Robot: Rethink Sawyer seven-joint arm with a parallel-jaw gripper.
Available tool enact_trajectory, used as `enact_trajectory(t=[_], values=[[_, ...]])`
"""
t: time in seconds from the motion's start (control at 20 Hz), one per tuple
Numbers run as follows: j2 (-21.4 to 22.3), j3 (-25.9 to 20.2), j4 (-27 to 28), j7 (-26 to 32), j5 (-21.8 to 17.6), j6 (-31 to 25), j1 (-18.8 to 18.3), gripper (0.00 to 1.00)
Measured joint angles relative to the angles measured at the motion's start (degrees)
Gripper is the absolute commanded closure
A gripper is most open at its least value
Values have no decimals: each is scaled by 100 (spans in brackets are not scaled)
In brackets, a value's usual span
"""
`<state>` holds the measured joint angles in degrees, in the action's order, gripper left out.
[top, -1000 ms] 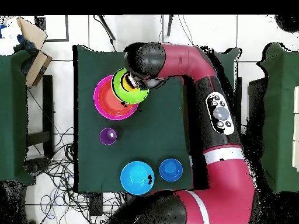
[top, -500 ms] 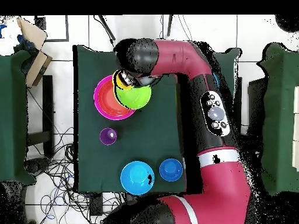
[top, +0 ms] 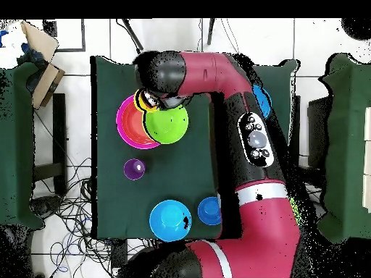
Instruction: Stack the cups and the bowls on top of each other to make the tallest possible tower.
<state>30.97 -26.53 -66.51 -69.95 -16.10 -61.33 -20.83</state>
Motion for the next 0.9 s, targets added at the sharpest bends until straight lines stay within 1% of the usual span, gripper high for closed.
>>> enact_trajectory(t=[0.3,0.9], values=[[0,45,-1,-40,7,140,-42,100],[21,99,-82,-40,33,161,-168,100]])
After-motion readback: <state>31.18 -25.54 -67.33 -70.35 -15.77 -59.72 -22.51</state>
